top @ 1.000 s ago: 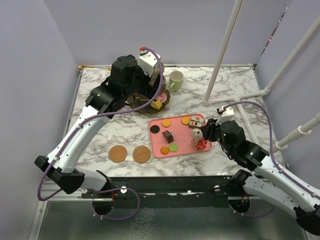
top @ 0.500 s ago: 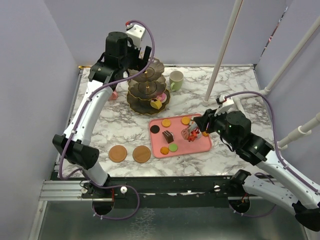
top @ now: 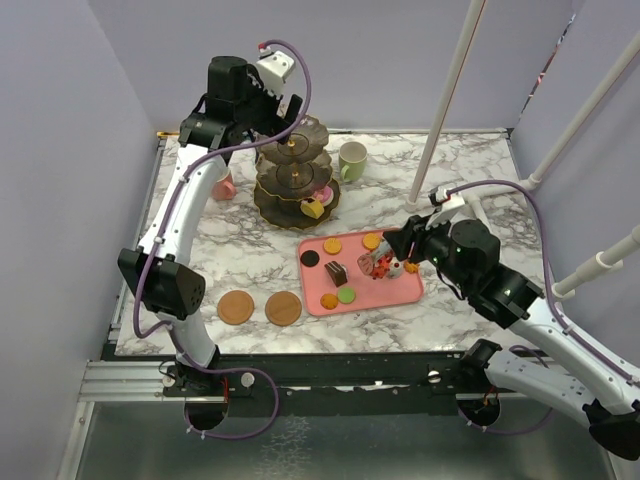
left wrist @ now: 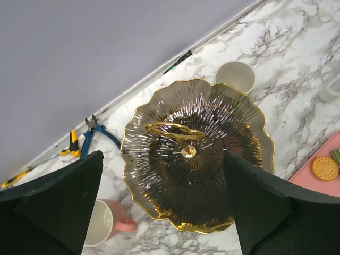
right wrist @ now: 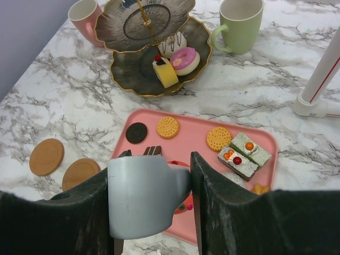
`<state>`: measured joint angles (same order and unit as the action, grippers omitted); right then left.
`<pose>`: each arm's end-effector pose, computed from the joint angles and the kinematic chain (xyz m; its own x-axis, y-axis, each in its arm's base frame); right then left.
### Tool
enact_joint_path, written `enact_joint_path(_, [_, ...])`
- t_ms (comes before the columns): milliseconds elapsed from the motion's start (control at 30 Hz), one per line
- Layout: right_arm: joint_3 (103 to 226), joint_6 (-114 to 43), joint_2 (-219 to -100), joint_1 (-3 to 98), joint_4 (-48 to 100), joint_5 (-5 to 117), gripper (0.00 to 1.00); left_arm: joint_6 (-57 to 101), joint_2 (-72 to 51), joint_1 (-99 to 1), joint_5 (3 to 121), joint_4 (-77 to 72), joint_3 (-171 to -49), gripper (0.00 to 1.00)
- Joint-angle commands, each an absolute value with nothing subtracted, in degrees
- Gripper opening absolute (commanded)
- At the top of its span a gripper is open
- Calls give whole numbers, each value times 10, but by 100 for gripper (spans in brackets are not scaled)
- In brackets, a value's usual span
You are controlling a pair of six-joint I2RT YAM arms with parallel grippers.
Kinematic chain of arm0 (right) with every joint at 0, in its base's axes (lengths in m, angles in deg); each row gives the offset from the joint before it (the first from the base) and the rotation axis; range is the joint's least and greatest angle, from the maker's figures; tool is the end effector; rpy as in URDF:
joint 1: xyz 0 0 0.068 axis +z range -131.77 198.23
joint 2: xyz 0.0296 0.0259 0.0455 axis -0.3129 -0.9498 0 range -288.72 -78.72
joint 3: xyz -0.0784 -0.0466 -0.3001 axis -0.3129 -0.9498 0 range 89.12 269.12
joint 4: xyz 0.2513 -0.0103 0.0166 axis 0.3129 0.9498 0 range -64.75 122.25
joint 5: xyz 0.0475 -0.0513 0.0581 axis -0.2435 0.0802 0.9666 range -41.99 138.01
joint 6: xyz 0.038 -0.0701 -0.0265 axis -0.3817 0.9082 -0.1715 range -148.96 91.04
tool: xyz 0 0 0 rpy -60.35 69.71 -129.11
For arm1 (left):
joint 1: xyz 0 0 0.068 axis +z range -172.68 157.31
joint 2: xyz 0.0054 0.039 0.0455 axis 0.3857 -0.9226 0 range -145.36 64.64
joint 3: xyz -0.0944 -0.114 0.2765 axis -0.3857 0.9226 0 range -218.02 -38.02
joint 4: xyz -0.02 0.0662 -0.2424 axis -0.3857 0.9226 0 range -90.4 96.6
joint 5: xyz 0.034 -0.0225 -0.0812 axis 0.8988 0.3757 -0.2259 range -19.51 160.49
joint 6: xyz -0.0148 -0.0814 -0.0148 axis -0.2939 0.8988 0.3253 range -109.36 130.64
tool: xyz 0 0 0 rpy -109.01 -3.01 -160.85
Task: Serve the afternoon tea
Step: Adjust the desert table at the center of the board.
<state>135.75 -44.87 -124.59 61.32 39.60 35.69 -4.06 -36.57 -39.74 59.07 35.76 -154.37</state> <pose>0.1443 0.1136 0.3620 -0.3064 0.0800 -0.9485 -0.4491 0.8664 0.2182 0.4040 -0.1391 0.4805 -0.2138 0.3257 -0.9210 0.5360 0.8273 0.1682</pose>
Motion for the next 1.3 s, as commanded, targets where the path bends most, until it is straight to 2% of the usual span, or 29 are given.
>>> enact_joint_path(0, [1378, -436, -1251, 617, 366, 368, 9, -109, -386, -362, 482, 372, -1576, 94])
enact_joint_path(167, [1381, -438, -1259, 617, 363, 371, 8, -215, -449, -331, 376, 484, -1675, 92])
enact_joint_path(267, [1386, -439, -1262, 617, 366, 370, 8, -256, -483, -325, 353, 532, -1717, 88])
enact_joint_path(400, [1394, -441, -1267, 617, 370, 367, 8, -267, -499, -324, 333, 531, -1727, 83])
enact_joint_path(567, [1397, -444, -1272, 617, 373, 370, 8, -276, -501, -325, 311, 530, -1723, 82])
enact_joint_path(1067, [1398, -449, -1273, 617, 380, 365, 5, -240, -508, -334, 300, 485, -1737, 72])
enact_joint_path(1267, [1396, -450, -1268, 617, 380, 362, 4, -217, -512, -336, 312, 459, -1735, 58])
